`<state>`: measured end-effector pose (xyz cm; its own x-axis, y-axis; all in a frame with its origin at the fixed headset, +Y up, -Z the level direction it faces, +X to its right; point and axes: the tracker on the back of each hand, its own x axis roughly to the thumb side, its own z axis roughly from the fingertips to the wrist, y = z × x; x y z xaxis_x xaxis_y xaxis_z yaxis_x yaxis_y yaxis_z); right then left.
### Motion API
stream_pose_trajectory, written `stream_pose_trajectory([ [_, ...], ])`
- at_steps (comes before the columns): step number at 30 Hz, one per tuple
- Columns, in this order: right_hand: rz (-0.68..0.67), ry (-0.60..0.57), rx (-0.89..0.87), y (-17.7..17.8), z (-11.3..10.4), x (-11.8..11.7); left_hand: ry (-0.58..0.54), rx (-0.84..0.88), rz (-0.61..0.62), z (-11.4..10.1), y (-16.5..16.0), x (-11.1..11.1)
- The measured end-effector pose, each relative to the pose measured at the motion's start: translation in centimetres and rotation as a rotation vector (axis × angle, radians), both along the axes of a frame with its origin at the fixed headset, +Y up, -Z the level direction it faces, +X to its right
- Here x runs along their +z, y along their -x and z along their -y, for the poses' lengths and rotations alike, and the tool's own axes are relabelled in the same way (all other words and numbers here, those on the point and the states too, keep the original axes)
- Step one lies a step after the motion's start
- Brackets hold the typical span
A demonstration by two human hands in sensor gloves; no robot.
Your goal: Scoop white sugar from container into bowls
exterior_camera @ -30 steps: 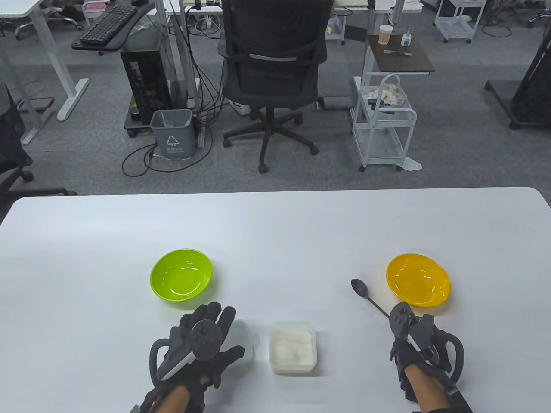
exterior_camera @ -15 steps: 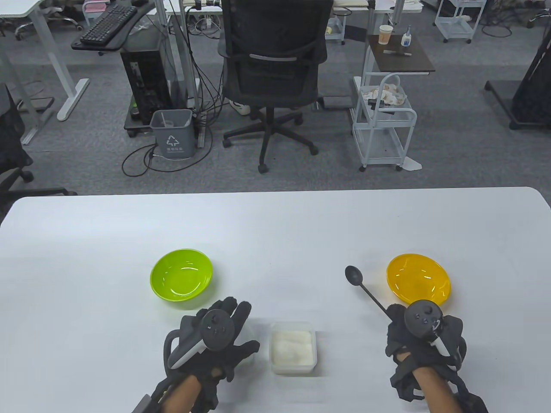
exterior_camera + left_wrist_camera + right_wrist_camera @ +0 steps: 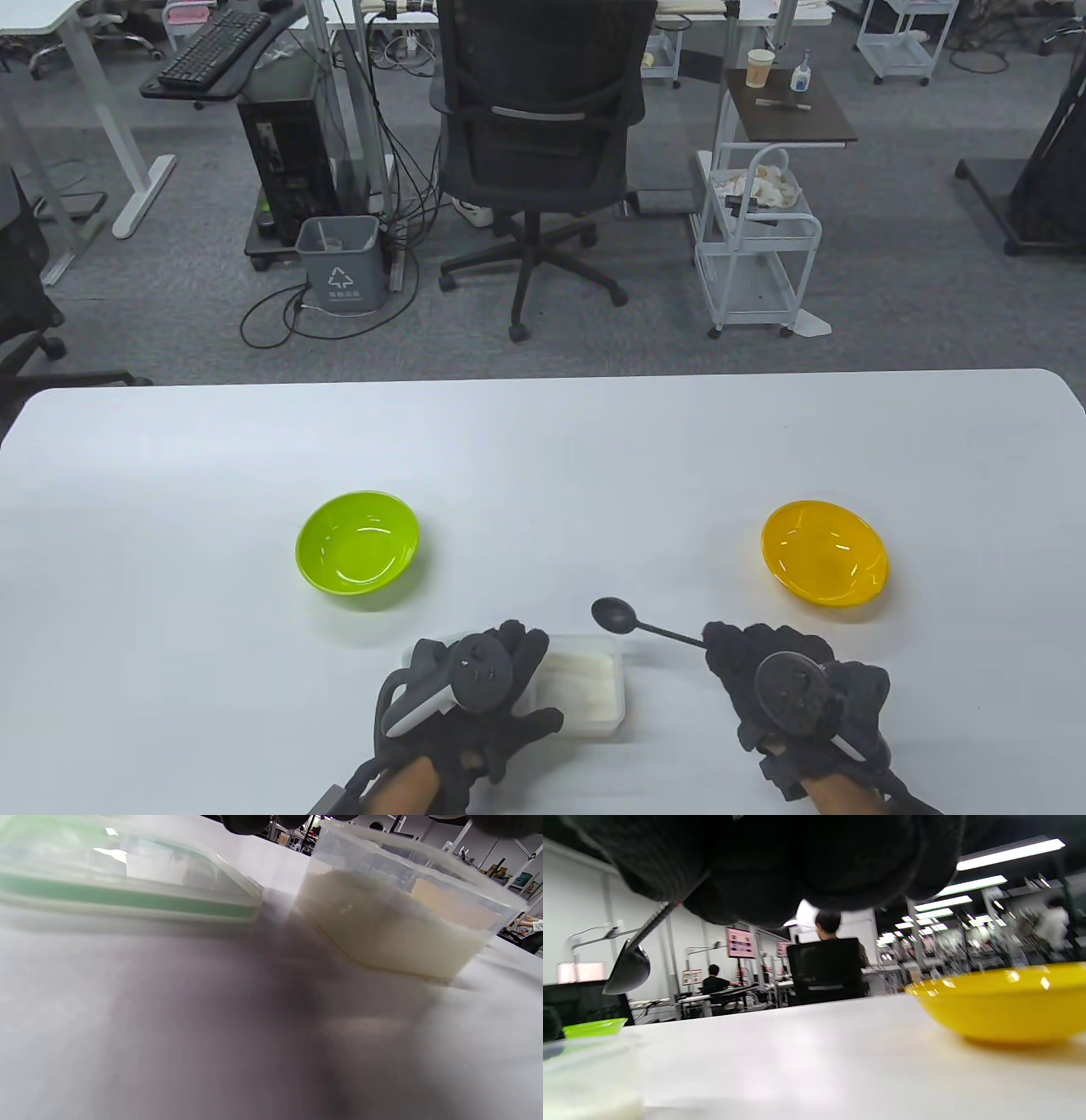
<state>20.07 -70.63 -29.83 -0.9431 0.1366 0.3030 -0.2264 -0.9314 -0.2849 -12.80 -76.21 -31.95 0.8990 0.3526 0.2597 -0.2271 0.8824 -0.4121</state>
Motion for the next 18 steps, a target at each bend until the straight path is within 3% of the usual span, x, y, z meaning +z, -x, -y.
stream_pose_trajectory([
  [4, -0.083, -0.073, 0.115, 1.9, 0.0, 1.0, -0.009, -0.012, 0.011, 0.2, 0.0, 0.1],
  [11, -0.108, -0.174, 0.361, 4.7, 1.0, 1.9, -0.040, -0.047, 0.012, 0.6, -0.3, 0.3],
  [18, -0.146, -0.161, 0.349, 5.4, 1.0, 2.2, -0.037, -0.045, 0.011, 0.6, -0.3, 0.3],
])
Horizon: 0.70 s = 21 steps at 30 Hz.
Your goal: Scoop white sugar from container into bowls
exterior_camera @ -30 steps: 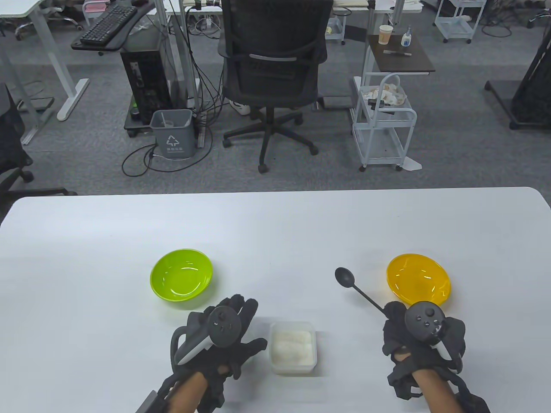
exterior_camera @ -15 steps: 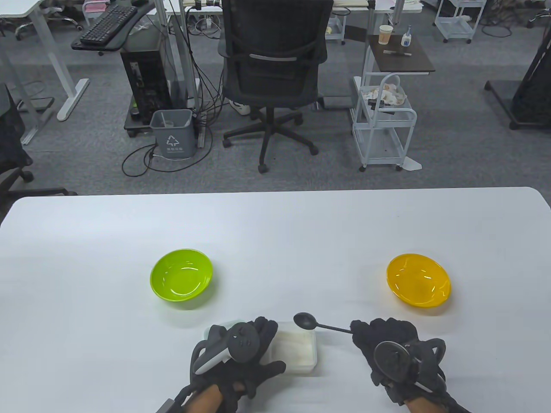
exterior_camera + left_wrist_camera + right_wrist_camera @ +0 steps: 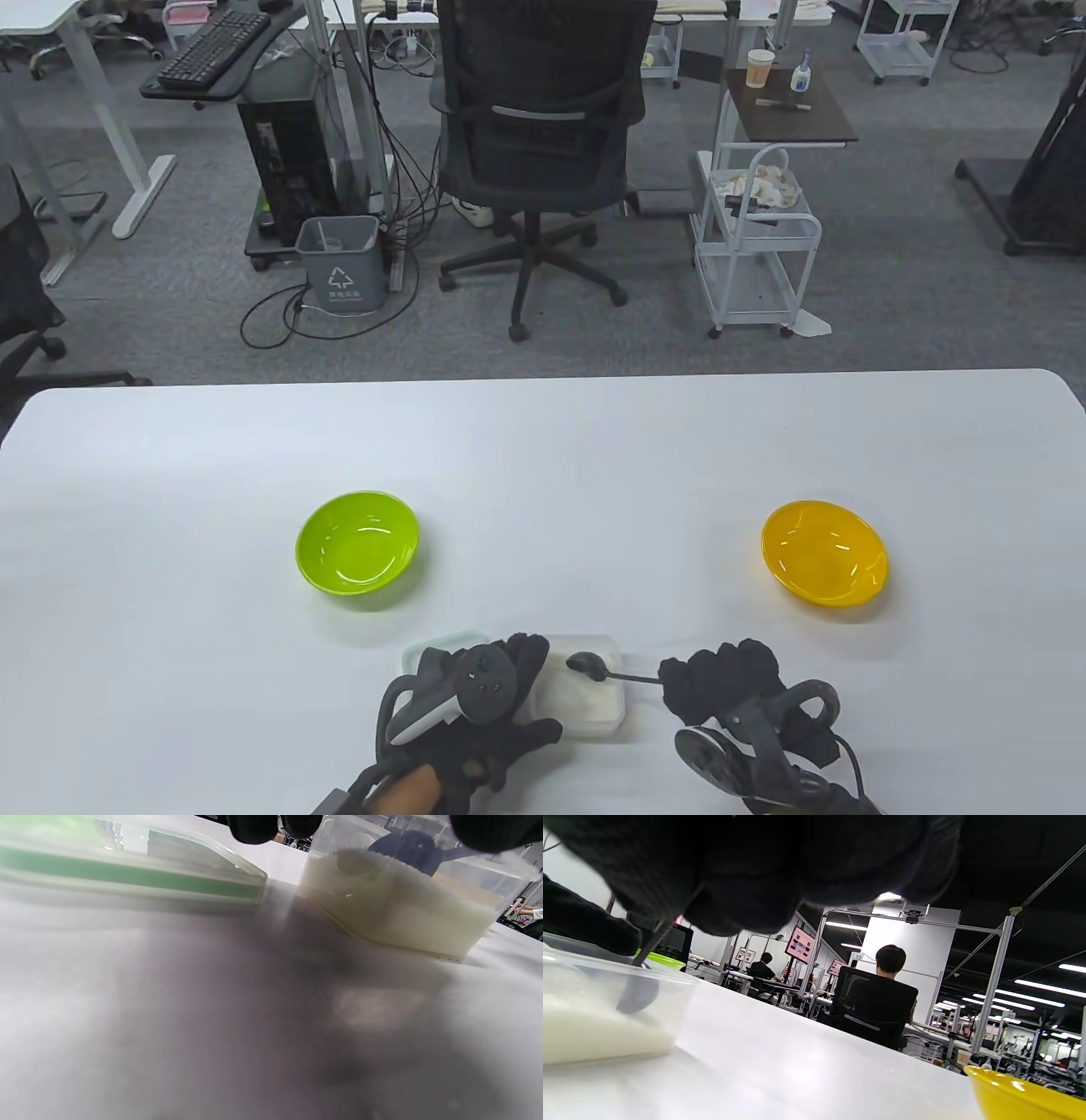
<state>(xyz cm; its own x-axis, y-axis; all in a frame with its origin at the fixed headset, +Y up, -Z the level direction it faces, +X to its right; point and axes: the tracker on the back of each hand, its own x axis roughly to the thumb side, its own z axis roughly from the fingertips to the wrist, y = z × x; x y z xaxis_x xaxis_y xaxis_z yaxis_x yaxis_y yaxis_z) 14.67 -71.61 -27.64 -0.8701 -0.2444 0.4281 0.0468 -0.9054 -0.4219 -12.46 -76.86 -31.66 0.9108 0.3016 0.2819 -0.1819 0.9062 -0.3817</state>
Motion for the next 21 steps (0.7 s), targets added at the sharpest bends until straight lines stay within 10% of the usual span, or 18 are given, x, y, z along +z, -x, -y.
stream_pose_trajectory([
  [21, 0.329, 0.928, -0.781, -4.3, 4.6, -3.7, -0.011, -0.007, -0.008, 0.1, -0.1, 0.0],
])
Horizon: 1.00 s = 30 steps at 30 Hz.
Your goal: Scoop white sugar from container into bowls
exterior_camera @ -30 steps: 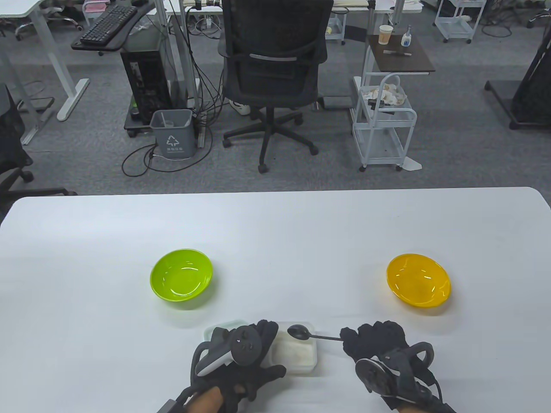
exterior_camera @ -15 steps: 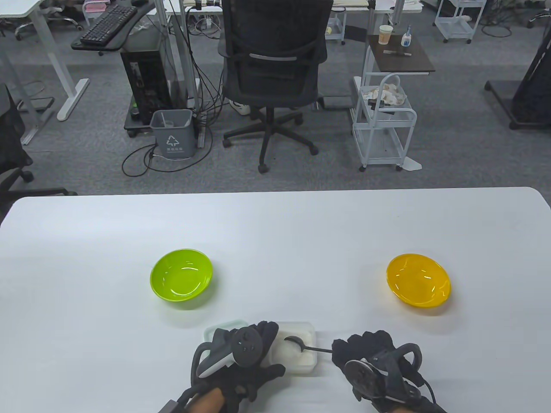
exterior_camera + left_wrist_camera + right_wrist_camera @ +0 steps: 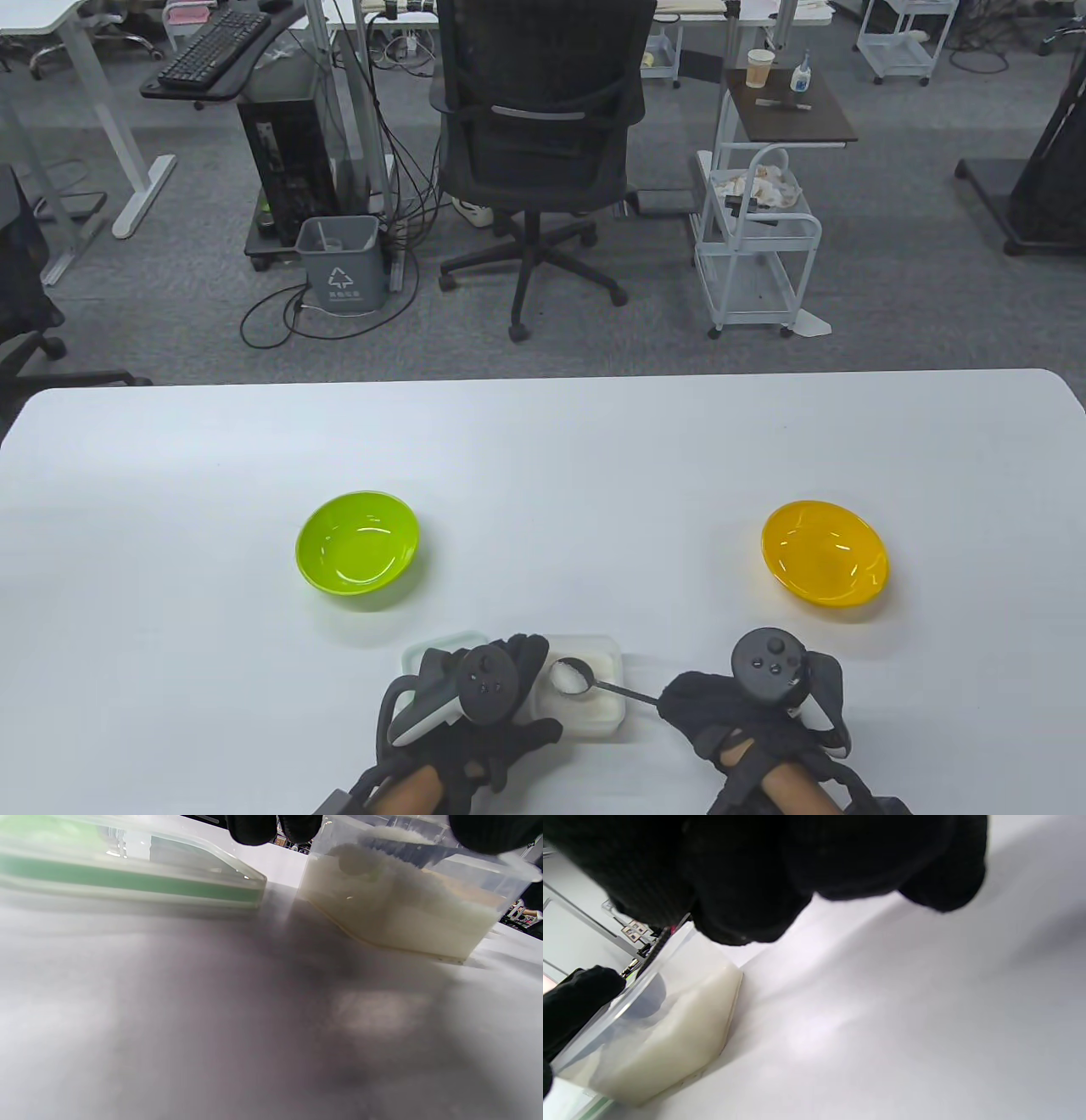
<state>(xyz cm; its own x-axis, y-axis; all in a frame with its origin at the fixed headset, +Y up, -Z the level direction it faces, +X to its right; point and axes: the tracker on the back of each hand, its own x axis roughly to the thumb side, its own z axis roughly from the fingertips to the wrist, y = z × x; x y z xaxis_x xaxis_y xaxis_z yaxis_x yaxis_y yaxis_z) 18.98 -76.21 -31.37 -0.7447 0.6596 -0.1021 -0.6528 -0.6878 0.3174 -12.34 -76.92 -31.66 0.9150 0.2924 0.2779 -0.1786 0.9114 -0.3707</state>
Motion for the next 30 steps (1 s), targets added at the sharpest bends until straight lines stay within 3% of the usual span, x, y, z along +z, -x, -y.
stream_pose_trajectory([
  [9, -0.001, 0.044, -0.052, -0.7, 0.3, -0.5, 0.004, 0.004, 0.001, 0.0, 0.0, 0.0],
  [18, 0.022, 0.012, -0.107, -3.1, -0.4, -1.2, -0.002, 0.001, 0.001, 0.1, 0.0, -0.1],
  [24, 0.145, 0.016, -0.186, -6.3, -1.2, -1.4, 0.000, 0.005, -0.001, 0.1, 0.0, -0.1],
  [30, 0.358, -0.019, -0.198, -10.9, -1.5, -1.6, -0.002, 0.003, -0.001, 0.1, 0.1, -0.1],
])
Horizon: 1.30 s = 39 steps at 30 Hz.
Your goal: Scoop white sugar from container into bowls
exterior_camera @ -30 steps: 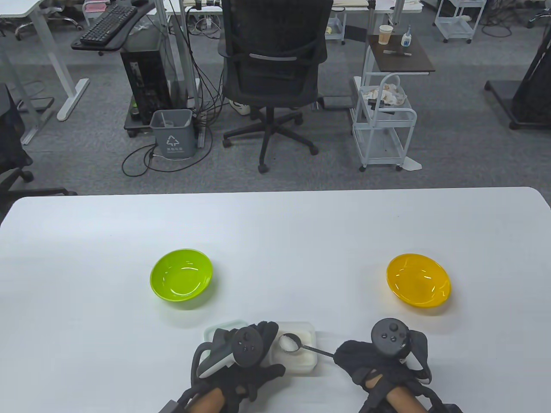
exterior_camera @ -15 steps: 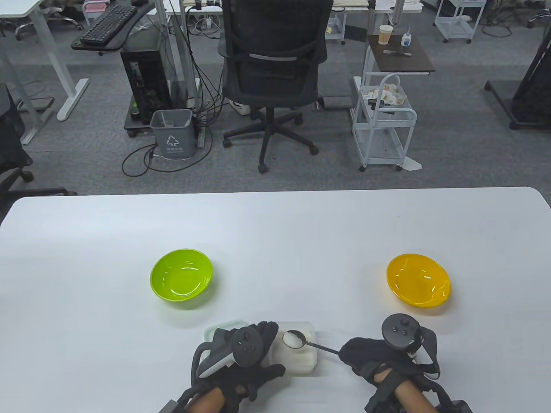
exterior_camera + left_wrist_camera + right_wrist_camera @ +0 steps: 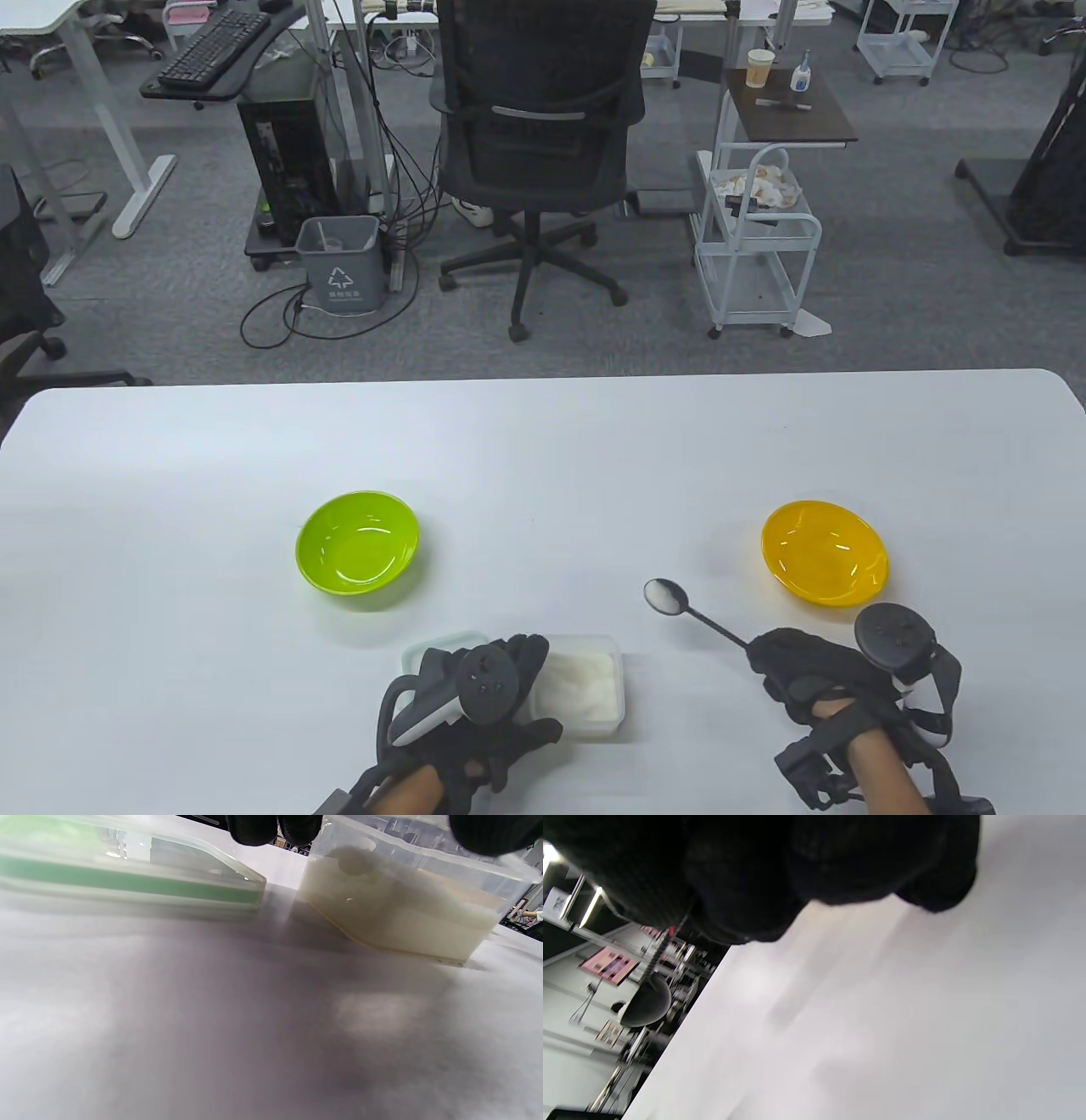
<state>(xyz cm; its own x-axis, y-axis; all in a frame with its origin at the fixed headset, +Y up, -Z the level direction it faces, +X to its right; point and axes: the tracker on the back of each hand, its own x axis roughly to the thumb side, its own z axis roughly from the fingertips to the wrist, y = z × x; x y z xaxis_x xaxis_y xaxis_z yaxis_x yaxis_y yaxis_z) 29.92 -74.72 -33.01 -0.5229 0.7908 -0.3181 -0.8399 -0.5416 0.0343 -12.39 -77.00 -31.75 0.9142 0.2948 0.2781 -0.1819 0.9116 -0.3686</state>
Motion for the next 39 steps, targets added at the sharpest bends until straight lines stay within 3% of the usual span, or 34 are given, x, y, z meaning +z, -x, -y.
stream_pose_trajectory([
  [7, 0.331, -0.020, 0.127, -5.6, -0.2, 0.7, -0.002, -0.003, 0.002, 0.0, 0.0, 0.0],
  [13, 0.473, -0.061, 0.283, -7.1, -0.2, 1.1, -0.003, -0.004, 0.000, 0.0, 0.0, 0.0],
  [27, 0.387, -0.172, 0.958, -3.6, -1.8, 0.2, -0.002, -0.005, -0.001, 0.0, 0.0, 0.0],
  [31, 0.353, -0.183, 1.241, -2.2, -2.1, 0.1, -0.002, -0.006, 0.000, 0.0, 0.0, 0.0],
  [39, 0.330, -0.224, 1.328, -0.8, -2.3, -0.1, -0.002, -0.007, 0.000, 0.0, 0.0, 0.0],
])
